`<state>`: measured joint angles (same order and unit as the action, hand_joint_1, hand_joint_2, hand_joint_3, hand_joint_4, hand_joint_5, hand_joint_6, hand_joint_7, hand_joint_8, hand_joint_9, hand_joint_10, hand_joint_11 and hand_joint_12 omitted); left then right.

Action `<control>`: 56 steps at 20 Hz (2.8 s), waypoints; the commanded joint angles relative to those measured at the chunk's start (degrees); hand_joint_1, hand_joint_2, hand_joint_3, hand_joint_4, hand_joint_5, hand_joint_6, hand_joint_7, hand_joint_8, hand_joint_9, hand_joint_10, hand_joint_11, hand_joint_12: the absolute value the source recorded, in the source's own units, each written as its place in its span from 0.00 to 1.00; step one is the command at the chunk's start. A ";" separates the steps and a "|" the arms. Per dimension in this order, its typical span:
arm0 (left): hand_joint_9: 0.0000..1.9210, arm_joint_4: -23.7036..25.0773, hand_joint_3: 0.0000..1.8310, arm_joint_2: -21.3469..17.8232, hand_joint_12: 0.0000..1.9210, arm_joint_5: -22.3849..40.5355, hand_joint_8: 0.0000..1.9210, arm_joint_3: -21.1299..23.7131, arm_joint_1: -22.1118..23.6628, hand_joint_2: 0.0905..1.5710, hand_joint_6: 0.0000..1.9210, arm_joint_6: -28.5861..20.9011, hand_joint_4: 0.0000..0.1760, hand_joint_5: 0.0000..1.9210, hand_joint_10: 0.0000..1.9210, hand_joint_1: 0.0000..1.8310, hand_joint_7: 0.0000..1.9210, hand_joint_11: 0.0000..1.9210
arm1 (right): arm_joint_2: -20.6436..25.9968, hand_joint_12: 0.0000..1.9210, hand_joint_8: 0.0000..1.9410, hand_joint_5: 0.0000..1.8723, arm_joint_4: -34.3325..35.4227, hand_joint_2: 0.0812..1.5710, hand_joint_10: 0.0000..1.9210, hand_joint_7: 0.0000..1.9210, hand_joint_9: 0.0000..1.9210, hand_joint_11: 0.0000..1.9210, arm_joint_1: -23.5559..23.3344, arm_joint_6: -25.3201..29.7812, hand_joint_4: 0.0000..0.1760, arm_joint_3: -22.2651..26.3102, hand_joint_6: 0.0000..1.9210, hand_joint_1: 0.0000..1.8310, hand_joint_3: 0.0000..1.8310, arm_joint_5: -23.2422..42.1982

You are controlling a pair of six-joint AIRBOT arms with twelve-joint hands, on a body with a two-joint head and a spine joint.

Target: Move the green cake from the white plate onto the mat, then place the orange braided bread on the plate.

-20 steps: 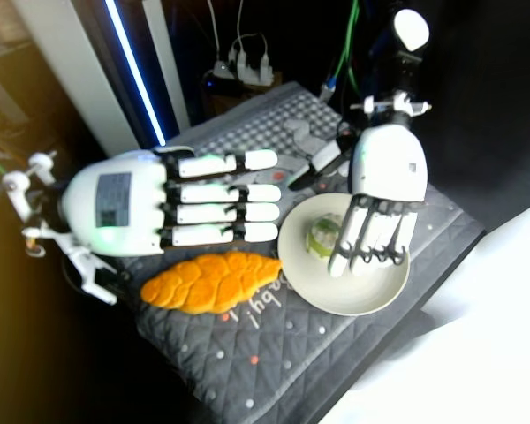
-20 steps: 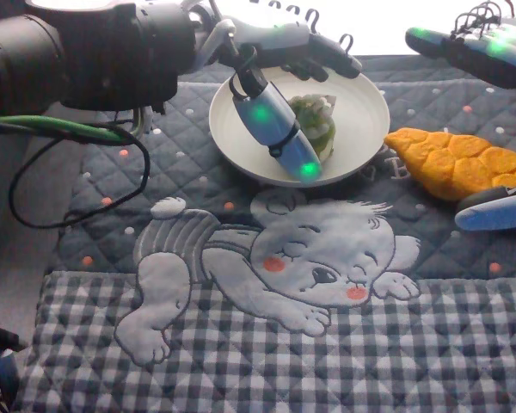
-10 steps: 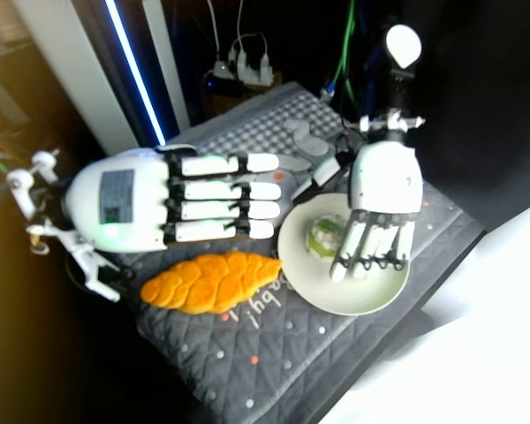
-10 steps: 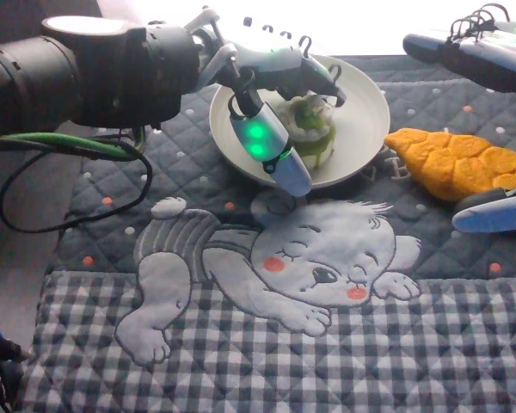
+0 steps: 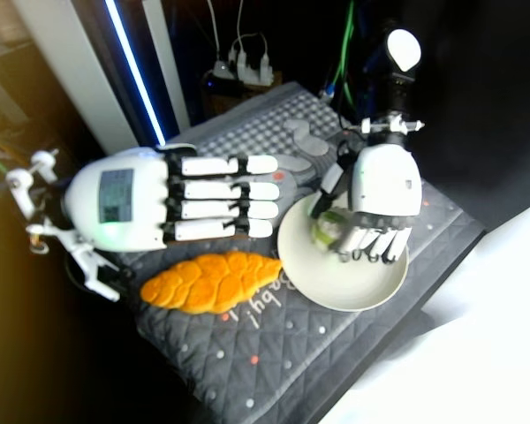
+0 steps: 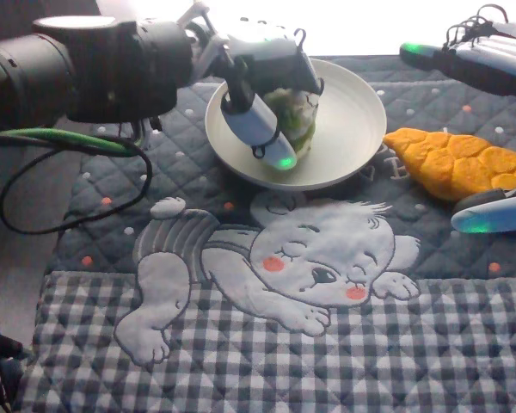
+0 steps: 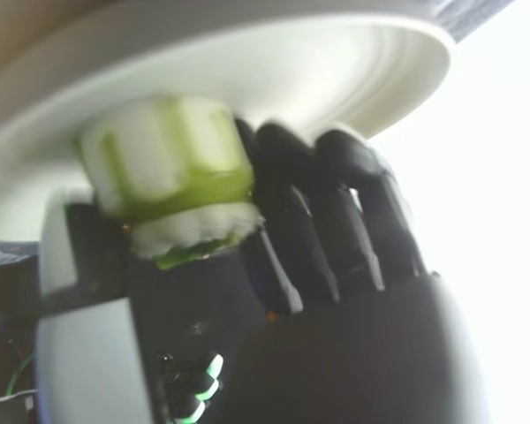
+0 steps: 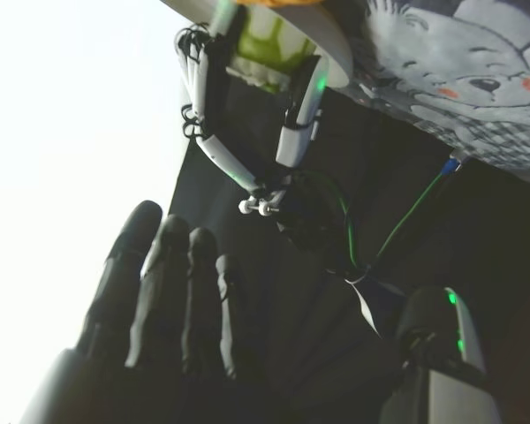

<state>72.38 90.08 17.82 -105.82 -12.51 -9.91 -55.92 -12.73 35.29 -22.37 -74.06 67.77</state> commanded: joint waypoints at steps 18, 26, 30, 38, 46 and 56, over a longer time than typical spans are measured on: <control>0.49 -10.91 0.00 -14.53 0.81 22.11 0.25 20.53 -0.60 0.64 0.38 7.88 1.00 0.58 0.49 0.58 0.60 0.27 | 1.80 0.30 0.00 0.07 6.09 0.69 0.00 0.13 0.10 0.00 -0.44 0.20 0.41 -0.03 0.00 0.00 0.00 9.16; 0.45 -9.12 0.00 -14.81 0.88 22.11 0.62 27.54 -3.00 0.61 0.15 15.72 0.49 0.70 0.66 0.63 0.57 0.24 | 1.72 0.27 0.00 0.07 5.86 0.70 0.00 0.13 0.11 0.00 -0.44 0.20 0.28 -0.02 0.00 0.00 0.00 9.12; 0.48 -9.55 0.00 -14.88 0.93 21.84 0.57 28.95 -4.44 0.63 0.34 17.85 0.44 0.61 0.78 0.61 0.59 0.22 | 1.70 0.26 0.00 0.09 5.62 0.70 0.00 0.15 0.12 0.00 -0.44 0.21 0.34 0.03 0.01 0.00 0.00 9.09; 0.48 -9.51 0.00 -14.62 0.86 20.96 0.48 29.01 -5.56 0.63 0.30 17.94 0.55 0.62 0.66 0.61 0.57 0.21 | 1.49 0.25 0.00 0.09 5.50 0.71 0.00 0.14 0.11 0.00 -0.44 0.21 0.42 0.06 0.00 0.00 0.00 9.08; 0.39 -8.86 0.00 -14.56 0.55 20.86 0.00 29.28 -5.99 0.49 0.00 17.94 0.83 0.39 0.02 0.48 0.39 0.13 | 1.45 0.31 0.00 0.07 5.21 0.72 0.00 0.13 0.12 0.00 -0.44 0.21 0.19 0.05 0.00 0.00 0.00 8.98; 0.18 -14.96 0.00 -17.77 0.52 24.02 0.00 29.30 -6.03 0.48 0.00 19.80 1.00 0.11 0.00 0.42 0.14 0.04 | 2.11 0.27 0.00 0.06 5.25 0.60 0.00 0.12 0.09 0.00 -0.45 0.30 0.39 0.01 0.00 0.00 0.00 7.37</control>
<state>60.16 72.40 37.78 -76.58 -18.92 9.82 -54.61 -10.11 35.24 -22.39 -73.93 68.75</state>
